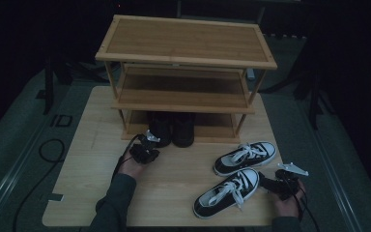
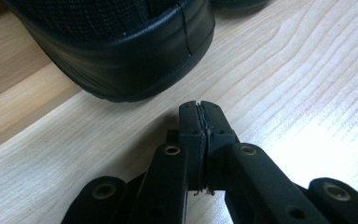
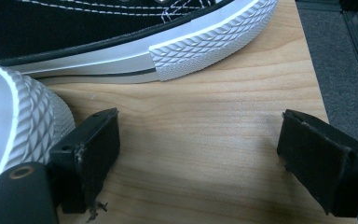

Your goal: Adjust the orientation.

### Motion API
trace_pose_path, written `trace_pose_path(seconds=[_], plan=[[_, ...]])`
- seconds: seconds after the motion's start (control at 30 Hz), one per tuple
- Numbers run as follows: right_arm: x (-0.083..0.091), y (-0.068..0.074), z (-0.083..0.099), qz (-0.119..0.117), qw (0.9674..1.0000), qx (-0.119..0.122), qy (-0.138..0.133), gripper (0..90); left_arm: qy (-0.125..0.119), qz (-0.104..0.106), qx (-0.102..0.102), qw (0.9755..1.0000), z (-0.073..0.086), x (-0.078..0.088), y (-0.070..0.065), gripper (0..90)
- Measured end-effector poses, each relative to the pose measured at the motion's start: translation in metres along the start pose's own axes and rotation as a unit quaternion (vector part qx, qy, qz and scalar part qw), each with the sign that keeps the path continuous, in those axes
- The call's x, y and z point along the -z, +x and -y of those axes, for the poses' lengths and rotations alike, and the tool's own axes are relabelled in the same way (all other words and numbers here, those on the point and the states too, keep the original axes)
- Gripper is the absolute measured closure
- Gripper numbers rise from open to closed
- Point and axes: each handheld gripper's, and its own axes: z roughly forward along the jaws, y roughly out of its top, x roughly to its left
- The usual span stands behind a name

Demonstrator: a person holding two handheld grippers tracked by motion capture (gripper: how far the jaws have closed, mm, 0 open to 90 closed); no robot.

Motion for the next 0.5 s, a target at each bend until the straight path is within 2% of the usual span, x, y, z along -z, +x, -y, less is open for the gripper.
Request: trace_pose_path(seconds=[0.37,0.43,0.5], plan=[[0.000,0.000,-0.002,-0.003,1.0000,0.003,0.005,13.9,-0.002,-0.002,0.004,1.0000,0.010,0.001,0.002,82.4],[0.001,0.001,-0.005,-0.009,0.9998,0.007,0.019,19.6,-0.005,-0.003,0.002,1.0000,0.012,0.002,0.002,81.1],[0.003,0.001,-0.008,-0.018,0.9993,0.017,0.028,29.1,-0.008,-0.004,0.001,1.0000,0.013,0.003,0.003,79.4]])
